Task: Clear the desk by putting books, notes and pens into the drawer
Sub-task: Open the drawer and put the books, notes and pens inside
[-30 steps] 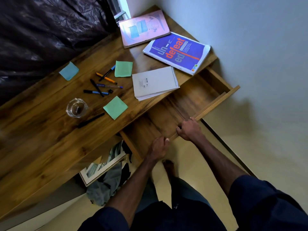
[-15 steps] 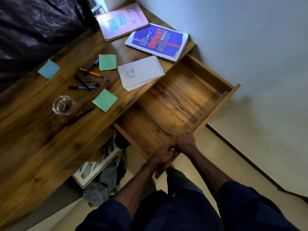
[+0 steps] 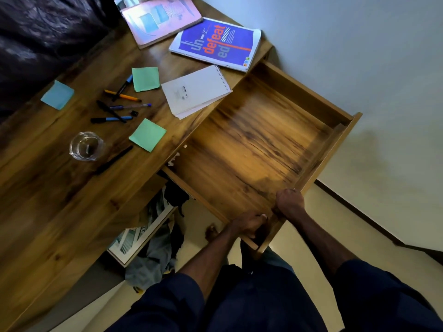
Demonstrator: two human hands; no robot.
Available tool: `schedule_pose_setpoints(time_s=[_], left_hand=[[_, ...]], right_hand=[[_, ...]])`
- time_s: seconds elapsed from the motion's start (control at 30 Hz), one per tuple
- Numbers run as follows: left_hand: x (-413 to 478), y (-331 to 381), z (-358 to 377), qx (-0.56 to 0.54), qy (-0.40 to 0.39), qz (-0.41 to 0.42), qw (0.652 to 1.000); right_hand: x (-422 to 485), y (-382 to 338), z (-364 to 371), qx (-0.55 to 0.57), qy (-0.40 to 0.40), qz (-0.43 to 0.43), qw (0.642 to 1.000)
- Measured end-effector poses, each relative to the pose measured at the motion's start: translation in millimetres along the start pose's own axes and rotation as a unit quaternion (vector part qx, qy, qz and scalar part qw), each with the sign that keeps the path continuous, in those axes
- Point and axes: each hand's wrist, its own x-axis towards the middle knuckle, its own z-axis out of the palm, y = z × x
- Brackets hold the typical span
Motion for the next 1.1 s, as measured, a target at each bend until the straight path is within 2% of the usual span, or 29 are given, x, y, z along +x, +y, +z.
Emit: schedule_pose_setpoints(time_s=[0.23, 0.37, 0.43, 0.57, 0.7, 0.9, 1.1], left_hand=[[-1, -3, 6, 0.022, 0.005, 0.011, 1.0], [-10, 1, 1, 0.033, -0.007, 0.047, 0.998], [-13, 3, -6, 0.065, 0.016, 0.084, 0.994], [-27, 0, -30, 0.135, 0.122, 0.144, 0.973], [-47, -9, -69, 0.12, 0.233, 0.15, 0.953], [-90, -39, -139, 0.08, 0.369, 0.192, 0.906], [-134, -63, -195, 0.068, 0.5, 0.16, 0.849]], right_hand=[[-3, -2, 11, 0.015, 0.024, 0.024, 0.999], [-2, -16, 24, 0.033, 0.018, 0.042, 0.998], [-3, -27, 29, 0.058, 0.023, 0.04, 0.997], [-10, -56, 20, 0.149, 0.028, 0.027, 0.988], [-9, -92, -1, 0.289, 0.052, 0.038, 0.955], [-6, -144, -52, 0.352, 0.083, -0.055, 0.931], [13, -199, -106, 0.376, 0.102, -0.155, 0.908]])
